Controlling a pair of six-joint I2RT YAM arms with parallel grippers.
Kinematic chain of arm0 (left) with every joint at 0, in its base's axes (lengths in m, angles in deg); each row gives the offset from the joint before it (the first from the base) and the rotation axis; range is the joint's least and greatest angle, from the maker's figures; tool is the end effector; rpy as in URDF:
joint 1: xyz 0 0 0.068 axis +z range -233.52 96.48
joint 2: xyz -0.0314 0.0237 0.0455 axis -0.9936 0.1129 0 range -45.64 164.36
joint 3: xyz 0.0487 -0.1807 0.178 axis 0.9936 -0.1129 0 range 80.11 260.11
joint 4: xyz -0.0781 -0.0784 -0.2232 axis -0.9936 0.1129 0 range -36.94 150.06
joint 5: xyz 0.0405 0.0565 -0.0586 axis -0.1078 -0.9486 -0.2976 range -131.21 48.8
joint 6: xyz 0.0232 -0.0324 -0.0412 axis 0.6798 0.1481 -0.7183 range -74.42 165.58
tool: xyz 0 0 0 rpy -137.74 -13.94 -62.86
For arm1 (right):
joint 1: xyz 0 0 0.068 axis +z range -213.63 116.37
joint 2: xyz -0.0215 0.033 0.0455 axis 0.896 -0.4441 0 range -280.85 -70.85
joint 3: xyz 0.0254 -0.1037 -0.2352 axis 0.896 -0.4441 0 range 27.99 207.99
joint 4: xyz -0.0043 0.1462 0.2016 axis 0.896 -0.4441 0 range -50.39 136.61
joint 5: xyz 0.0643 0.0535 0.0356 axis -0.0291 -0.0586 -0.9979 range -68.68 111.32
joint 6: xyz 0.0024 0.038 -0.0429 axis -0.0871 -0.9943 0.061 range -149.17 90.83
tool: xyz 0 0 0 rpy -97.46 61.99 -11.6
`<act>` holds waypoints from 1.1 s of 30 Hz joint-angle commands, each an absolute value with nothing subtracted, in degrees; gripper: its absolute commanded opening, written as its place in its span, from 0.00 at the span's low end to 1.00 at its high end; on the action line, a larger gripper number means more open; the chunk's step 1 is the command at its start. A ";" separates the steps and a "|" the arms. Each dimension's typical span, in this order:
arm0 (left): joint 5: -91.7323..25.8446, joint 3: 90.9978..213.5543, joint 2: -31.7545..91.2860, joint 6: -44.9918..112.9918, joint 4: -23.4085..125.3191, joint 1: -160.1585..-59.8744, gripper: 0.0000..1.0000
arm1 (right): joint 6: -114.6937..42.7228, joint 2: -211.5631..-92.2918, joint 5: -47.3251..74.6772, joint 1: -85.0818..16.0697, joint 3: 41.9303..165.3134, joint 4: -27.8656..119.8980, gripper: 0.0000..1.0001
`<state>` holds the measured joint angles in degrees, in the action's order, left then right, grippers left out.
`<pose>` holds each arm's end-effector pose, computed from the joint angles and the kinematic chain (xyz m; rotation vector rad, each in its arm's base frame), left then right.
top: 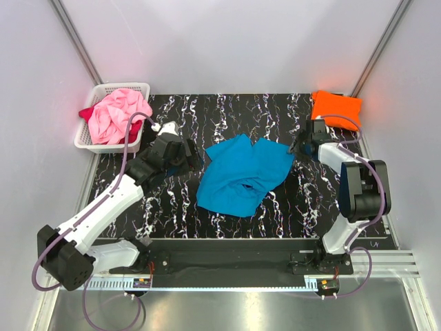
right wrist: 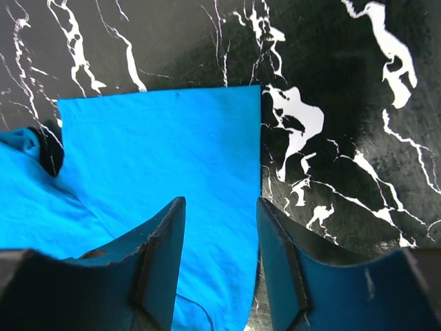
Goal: Fold and stack the t-shirts
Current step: Flatten the tshirt out
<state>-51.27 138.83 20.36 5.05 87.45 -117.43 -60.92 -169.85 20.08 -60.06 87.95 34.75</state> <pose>0.2043 -0.1288 0.2954 -0.2263 2.3191 -0.4687 0.3483 0.0226 0.1711 0.5948 2.4096 0.2929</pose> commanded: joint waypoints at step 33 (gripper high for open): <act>-50.79 140.66 23.97 4.80 85.14 -120.17 0.89 | -62.21 -161.80 18.07 -61.34 80.77 33.09 0.52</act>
